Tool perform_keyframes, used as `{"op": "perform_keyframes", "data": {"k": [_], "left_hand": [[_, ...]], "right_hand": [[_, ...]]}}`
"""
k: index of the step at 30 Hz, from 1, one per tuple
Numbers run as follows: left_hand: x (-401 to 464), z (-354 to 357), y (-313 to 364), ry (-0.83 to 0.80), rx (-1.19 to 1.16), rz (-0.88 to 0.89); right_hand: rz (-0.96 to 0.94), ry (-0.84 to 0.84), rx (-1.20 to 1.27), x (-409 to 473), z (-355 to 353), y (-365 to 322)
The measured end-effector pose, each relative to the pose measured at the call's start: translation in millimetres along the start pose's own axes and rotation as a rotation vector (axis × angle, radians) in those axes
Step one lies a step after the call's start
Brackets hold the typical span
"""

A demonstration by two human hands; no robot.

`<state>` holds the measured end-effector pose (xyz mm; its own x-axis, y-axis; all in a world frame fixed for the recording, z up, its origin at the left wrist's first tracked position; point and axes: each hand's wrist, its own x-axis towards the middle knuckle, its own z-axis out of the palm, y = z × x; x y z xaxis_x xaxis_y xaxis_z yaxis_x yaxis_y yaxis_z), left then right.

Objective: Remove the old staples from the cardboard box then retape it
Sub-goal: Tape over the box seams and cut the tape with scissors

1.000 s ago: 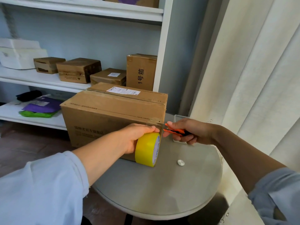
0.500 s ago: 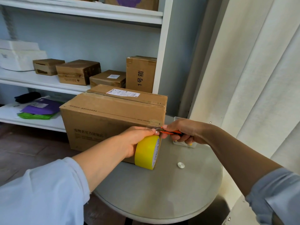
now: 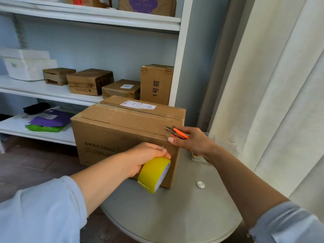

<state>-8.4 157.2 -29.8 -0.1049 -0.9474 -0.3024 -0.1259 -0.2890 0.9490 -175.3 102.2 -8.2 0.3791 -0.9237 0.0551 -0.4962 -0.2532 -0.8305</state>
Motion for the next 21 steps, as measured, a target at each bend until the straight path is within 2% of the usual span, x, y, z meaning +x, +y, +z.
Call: {"op": "perform_keyframes", "data": {"k": [5,8,12,16,19,21], "left_hand": [[-8.4,-13.9,12.2,0.007,0.091,0.096],[-13.4,-17.2,24.9,0.022,0.083,0.151],[-16.4,-15.5,27.2,0.037,0.075,0.164],[-19.6,-10.6,25.3,0.049,0.03,0.133],[-24.6,-13.7,26.8,0.063,0.005,0.12],[-30.4,-15.6,29.2,0.076,-0.007,0.098]], "right_hand": [[0.068,-0.17,-0.215,7.6,-29.9,-4.6],[0.098,-0.176,-0.379,13.7,-55.2,-12.8],[0.073,0.094,-0.269,20.2,-39.6,-9.2],[0.065,0.239,-0.45,23.0,-12.9,3.6],[0.091,0.409,-0.701,21.6,-7.9,-6.0],[0.068,0.48,-0.666,21.5,5.2,-13.1]]}}
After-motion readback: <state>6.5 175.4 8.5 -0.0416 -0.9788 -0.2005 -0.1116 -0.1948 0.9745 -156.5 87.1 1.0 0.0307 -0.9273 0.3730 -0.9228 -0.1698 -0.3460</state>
